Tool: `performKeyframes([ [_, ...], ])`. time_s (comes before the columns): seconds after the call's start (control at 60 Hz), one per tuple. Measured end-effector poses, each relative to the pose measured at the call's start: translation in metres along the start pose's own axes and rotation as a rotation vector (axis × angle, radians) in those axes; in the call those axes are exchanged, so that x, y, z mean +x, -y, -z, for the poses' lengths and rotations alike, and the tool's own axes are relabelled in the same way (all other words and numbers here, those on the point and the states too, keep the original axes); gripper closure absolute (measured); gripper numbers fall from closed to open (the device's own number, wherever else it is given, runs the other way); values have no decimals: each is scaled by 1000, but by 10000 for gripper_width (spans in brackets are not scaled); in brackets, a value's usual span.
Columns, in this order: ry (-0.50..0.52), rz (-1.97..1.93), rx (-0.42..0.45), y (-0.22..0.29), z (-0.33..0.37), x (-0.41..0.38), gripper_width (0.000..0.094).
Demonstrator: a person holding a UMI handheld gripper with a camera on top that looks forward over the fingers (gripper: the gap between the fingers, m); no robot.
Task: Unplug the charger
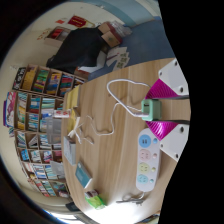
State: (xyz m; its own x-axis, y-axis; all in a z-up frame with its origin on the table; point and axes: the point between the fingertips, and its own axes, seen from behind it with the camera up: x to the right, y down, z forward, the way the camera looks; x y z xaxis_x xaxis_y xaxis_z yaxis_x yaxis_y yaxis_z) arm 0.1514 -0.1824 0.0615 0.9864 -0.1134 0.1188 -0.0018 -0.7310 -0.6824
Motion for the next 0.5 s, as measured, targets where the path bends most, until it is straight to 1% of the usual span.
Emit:
performKeyframes([
  [0.067,17,-7,-77,-30,3,-1,653],
  [0.15,-9,4,-136,-52,-3,-2,627],
  [0.183,-22,4,-153,-63,-9,3,620],
  [0.25,-27,-14,-179,-69,-12,-3,599],
  [0.283,-26,-25,-176,-73,-15,-3,582],
  [0.3,-32,-29,-177,-70,-14,-5,562],
  [0.333,-45,-33,-174,-68,-12,-2,482],
  [0.4,-73,-30,-156,-68,-10,2,223],
  [0.45,-85,-38,-142,-65,-3,2,87],
  [0.467,-86,-46,-139,-63,2,0,76],
  [0.5,-96,-68,-129,-62,11,0,94],
])
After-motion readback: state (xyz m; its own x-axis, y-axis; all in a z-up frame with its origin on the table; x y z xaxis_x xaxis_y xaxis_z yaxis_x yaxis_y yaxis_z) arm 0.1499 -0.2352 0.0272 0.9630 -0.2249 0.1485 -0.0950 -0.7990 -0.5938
